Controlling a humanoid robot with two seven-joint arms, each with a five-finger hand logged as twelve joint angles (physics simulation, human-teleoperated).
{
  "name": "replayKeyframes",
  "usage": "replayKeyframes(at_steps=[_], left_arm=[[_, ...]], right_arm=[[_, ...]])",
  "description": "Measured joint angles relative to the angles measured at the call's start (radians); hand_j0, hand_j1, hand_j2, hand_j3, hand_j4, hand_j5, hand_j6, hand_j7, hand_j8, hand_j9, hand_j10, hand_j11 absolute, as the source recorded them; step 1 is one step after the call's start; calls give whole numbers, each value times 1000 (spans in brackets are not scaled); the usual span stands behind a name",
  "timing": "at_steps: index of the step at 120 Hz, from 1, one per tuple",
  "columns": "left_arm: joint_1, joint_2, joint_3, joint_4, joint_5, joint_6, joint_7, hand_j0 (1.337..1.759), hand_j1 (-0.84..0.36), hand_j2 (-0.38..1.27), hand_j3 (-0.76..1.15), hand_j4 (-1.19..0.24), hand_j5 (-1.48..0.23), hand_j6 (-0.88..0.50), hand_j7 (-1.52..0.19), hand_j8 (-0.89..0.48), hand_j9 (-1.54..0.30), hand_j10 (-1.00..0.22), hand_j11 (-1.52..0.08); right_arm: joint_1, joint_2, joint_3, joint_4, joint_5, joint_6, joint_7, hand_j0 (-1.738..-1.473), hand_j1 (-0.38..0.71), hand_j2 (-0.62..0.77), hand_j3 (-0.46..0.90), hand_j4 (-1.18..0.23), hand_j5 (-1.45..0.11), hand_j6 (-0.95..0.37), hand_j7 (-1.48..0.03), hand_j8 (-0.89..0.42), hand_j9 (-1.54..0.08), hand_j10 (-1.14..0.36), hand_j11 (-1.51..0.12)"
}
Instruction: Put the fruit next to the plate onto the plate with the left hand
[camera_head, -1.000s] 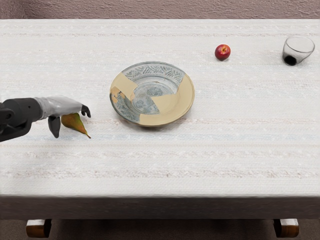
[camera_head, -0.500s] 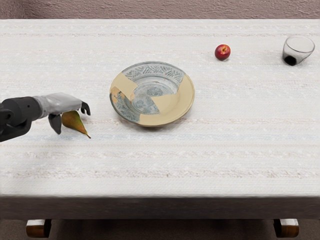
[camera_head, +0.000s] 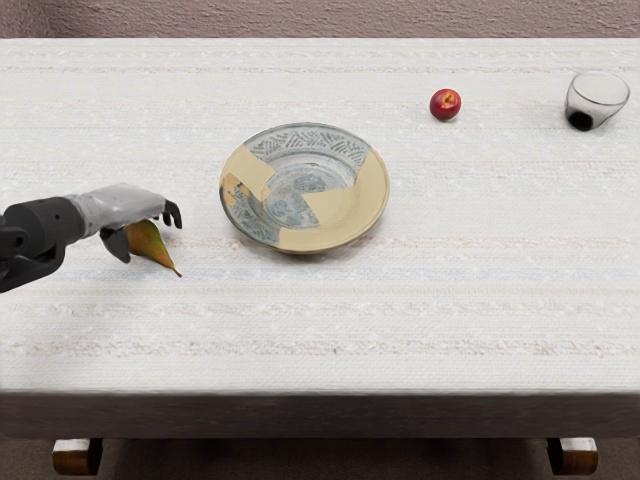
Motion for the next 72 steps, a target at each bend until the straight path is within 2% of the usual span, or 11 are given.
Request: replayKeyframes(at_steps=[72], left_arm=[[27, -9, 0, 15, 0, 23, -1, 1658, -166, 90, 0, -433, -561, -434, -561, -434, -561, -433, -560]], right_arm=[[0, 0, 0, 0, 0, 0, 0, -1658, -320, -5, 0, -24, -31, -24, -31, -24, -31, -24, -31]])
